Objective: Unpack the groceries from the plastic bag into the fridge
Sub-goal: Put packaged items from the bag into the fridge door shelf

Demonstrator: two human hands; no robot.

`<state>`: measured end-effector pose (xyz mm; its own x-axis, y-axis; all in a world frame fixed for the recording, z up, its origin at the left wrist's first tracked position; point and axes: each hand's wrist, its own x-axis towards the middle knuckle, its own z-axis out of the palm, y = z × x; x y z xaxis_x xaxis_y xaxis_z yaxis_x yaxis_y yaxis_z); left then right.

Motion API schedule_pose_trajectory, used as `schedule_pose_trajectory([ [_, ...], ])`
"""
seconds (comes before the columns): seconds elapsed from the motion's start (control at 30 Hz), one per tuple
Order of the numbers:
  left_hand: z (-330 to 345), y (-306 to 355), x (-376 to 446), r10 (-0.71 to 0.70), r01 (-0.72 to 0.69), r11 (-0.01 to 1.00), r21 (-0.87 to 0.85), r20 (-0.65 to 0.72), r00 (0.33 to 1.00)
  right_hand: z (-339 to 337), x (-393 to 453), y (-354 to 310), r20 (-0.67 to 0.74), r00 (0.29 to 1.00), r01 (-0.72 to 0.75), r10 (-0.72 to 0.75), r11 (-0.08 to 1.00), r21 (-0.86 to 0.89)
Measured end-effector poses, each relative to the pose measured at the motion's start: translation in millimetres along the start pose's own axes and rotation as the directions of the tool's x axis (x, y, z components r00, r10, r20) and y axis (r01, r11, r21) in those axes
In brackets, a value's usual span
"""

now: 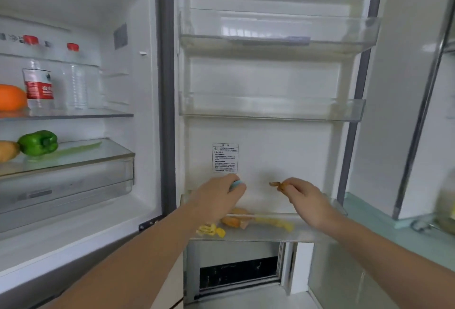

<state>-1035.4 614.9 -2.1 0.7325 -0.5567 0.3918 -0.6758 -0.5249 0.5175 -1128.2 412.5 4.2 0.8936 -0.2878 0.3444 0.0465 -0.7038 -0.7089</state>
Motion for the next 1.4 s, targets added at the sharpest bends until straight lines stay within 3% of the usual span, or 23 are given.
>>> schedule_pose_trajectory([
  [0.13,19.9,-3.3,35.2,0.068,-0.068,0.998,0.003,0.054,0.996,-9.4,25.6,19.5,-0.021,0.999,-0.039,0.038,0.999,-0.037],
  [0.3,53.0,-2.1,72.0,0.103,-0.109,0.994,0.021,0.175,0.979,-16.2,48.3,56.6,0.131,0.986,-0.088,0.102,0.990,-0.106],
  [0.5,89.3,3.9,108.4,0.077,-0.124,0.979,0.164,0.265,0.961,-18.1,65.9,84.5,0.163,0.982,-0.056,0.096,0.970,-0.236],
  [0.73,112.2,5.5,122.9,0.055,-0.170,0.941,0.291,0.367,0.929,-13.3,69.6,103.0,0.065,0.985,-0.132,0.157,0.948,-0.291],
  [0.97,123.4,8.6,134.0,0.012,-0.170,0.945,0.279,0.492,0.871,-15.3,78.4,98.4,0.233,0.926,-0.198,0.296,0.908,-0.368],
  [1.27,137.2,11.8,142.2,-0.004,-0.151,0.949,0.277,0.489,0.872,-12.4,81.3,101.1,0.202,0.932,-0.205,0.300,0.898,-0.390],
  [1.4,137.9,12.4,143.5,0.020,-0.186,0.936,0.298,0.485,0.875,-13.8,79.4,98.8,0.292,0.904,-0.201,0.311,0.915,-0.351],
])
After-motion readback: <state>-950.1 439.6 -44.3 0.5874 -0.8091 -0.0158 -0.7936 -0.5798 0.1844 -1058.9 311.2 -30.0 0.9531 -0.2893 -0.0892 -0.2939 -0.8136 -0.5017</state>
